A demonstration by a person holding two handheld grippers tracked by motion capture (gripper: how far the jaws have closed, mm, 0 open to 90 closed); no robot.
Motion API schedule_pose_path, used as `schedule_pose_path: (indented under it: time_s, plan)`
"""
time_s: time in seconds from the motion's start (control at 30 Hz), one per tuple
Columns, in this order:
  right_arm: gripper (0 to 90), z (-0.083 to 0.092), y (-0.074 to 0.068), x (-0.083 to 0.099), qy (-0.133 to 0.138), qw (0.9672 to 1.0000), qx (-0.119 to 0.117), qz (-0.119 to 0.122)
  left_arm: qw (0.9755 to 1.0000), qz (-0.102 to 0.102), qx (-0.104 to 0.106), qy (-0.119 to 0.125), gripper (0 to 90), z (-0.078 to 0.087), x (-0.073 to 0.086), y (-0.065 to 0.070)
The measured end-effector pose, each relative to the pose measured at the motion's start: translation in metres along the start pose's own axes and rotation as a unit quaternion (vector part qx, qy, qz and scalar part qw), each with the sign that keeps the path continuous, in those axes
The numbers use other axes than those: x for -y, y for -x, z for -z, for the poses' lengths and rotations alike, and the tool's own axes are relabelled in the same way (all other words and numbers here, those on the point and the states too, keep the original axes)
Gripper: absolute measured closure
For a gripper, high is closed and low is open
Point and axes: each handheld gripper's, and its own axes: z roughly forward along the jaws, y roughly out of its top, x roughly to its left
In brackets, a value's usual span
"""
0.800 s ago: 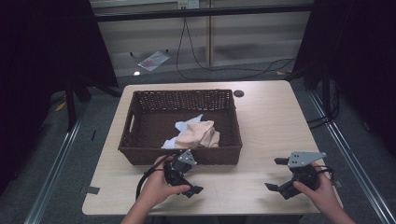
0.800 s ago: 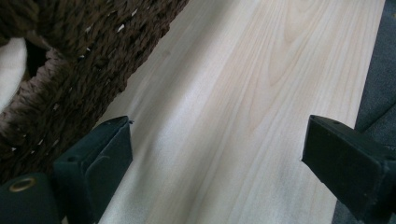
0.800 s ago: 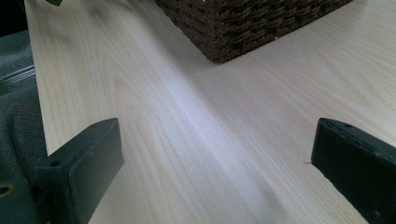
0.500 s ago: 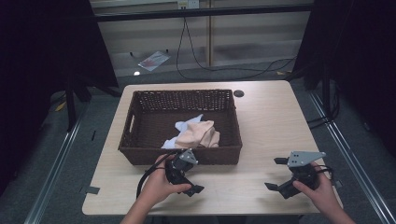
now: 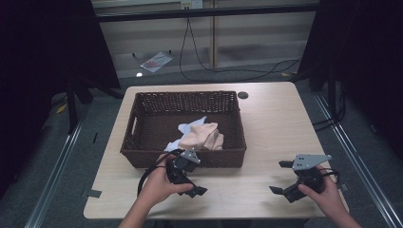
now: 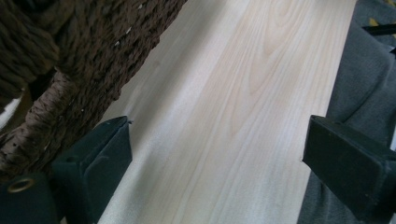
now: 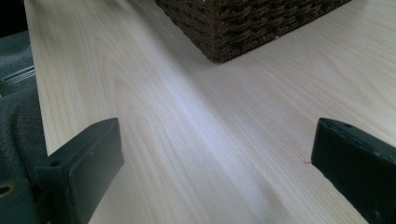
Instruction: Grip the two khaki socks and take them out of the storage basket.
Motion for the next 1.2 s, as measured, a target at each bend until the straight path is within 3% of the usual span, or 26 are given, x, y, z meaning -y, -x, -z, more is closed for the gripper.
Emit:
schedule_pose_path:
  time_s: [0.27,0.33,0.57,0.7,1.2]
  plan:
    - [2.1,0.000,0.000,0.000,-0.003,1.0000,0.000,0.001,0.9999,0.008,0.007,-0.006,6.6,0.006,-0.005,-0.002]
    - [2.1,0.000,0.000,0.000,-0.002,1.0000,0.000,0.002,0.9998,-0.006,0.010,-0.019,6.6,0.010,-0.008,-0.003]
    - [2.1,0.000,0.000,0.000,-0.002,1.0000,-0.001,0.001,0.9996,-0.004,0.014,-0.023,6.6,0.022,-0.017,-0.002]
    - [2.1,-0.001,0.000,0.000,-0.002,1.0000,-0.003,0.001,0.9992,-0.013,0.017,-0.034,6.7,0.027,-0.024,-0.003]
    - [2.1,0.000,0.000,0.000,-0.001,1.0000,-0.003,0.001,0.9994,-0.007,0.019,-0.029,7.3,0.056,-0.057,-0.006]
